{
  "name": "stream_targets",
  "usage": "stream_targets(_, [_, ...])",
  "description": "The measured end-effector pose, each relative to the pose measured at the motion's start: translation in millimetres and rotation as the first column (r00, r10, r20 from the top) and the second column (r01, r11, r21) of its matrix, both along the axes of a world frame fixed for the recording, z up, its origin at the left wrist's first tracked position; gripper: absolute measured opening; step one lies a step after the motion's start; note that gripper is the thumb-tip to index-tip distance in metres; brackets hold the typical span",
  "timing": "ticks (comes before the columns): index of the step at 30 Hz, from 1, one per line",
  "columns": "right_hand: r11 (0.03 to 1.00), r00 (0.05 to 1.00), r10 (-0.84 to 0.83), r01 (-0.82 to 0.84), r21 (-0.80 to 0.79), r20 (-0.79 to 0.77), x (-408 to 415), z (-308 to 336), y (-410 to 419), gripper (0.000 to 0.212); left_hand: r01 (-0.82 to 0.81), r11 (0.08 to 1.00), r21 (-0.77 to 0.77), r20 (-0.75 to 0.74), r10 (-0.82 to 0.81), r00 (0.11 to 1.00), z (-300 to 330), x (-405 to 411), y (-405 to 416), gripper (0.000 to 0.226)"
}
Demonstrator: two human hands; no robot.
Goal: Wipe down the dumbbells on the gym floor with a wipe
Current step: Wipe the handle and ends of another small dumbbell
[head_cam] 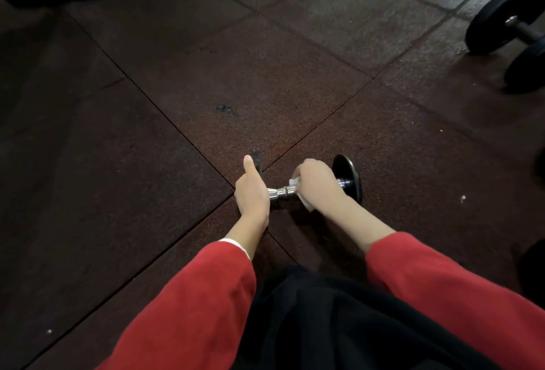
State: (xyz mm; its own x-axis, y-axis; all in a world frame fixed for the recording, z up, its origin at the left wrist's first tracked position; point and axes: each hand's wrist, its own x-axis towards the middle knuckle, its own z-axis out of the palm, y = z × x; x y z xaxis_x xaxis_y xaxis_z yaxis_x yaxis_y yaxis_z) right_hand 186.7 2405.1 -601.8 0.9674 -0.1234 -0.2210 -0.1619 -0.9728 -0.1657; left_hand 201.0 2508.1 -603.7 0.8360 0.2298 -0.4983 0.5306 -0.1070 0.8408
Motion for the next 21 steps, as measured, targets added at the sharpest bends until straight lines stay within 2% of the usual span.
stream_targets(4, [0.997, 0.999, -0.044, 0.043, -0.056, -0.007, -11, 7, -9, 0.028, -0.007, 1.0, -0.001, -0.008, 0.007, 1.0, 3, 1, -1, 0.051])
stream_targets(10, [0.993, 0.993, -0.088, 0.095, -0.077, 0.08, -34, -4, -13, 0.028, -0.008, 1.0, 0.002, -0.004, 0.008, 1.0, 5, -1, -1, 0.049])
stream_targets(14, [0.966, 0.978, -0.046, 0.096, -0.241, 0.203, -48, -3, -3, 0.015, -0.006, 1.0, 0.01, 0.006, 0.006, 1.0, 4, -1, -2, 0.05])
stream_targets(15, [0.961, 0.984, -0.034, 0.08, -0.266, 0.172, -50, -6, -1, 0.019, -0.007, 1.0, 0.01, 0.006, 0.007, 1.0, 3, -1, -1, 0.049])
stream_targets(18, [0.933, 0.992, -0.014, 0.059, -0.356, 0.126, -63, -22, 9, 0.051, -0.01, 1.0, 0.008, 0.014, 0.01, 1.0, 1, 0, -1, 0.05])
stream_targets(21, [0.936, 0.984, -0.008, 0.071, -0.346, 0.178, -70, -31, 12, 0.053, -0.012, 1.0, 0.008, 0.022, 0.012, 1.0, 1, 0, -2, 0.05])
